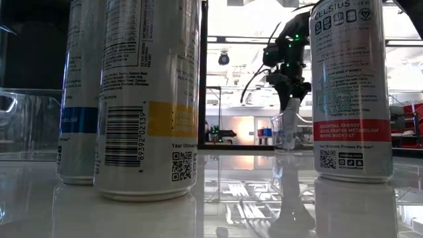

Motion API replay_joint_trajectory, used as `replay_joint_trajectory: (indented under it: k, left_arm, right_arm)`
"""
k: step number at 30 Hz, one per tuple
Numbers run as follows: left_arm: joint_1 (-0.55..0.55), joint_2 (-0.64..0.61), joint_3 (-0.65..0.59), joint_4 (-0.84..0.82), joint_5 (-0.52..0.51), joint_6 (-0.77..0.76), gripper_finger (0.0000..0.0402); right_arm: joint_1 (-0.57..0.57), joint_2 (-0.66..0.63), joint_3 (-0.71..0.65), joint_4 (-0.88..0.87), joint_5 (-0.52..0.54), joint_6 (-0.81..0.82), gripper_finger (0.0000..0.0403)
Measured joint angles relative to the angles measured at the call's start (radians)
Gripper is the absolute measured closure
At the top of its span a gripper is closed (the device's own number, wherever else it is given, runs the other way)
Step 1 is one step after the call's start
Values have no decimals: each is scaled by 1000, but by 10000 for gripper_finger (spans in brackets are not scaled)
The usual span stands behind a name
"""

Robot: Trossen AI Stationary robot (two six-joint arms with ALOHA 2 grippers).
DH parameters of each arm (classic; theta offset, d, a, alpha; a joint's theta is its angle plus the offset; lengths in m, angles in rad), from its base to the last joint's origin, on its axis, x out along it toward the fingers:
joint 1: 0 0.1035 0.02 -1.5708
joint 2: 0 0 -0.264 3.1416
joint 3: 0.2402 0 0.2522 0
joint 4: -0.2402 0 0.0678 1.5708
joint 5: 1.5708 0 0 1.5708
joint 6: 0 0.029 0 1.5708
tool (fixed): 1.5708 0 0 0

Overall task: Sort soda cans
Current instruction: Put the white-blue can into the top right transparent bin

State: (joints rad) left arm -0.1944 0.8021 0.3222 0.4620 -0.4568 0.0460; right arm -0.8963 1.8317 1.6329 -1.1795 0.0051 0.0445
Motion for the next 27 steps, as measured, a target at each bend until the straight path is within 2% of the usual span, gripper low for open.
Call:
replay_joint_trajectory:
  k: [6, 14, 21, 27]
  left_arm:
    - [0, 0, 0, -3, 0, 0, 108]
    - [0, 0, 0, -2, 0, -8, 108]
    - [0, 0, 0, -2, 1, -8, 108]
    - [0, 0, 0, -1, 1, -8, 108]
  right_arm:
    - [0, 0, 0, 26, 0, 1, 165]
    - [0, 0, 2, 51, 9, 26, 93]
    - [0, -4, 2, 58, 9, 23, 87]
    - [0, -81, 2, 19, 0, 4, 86]
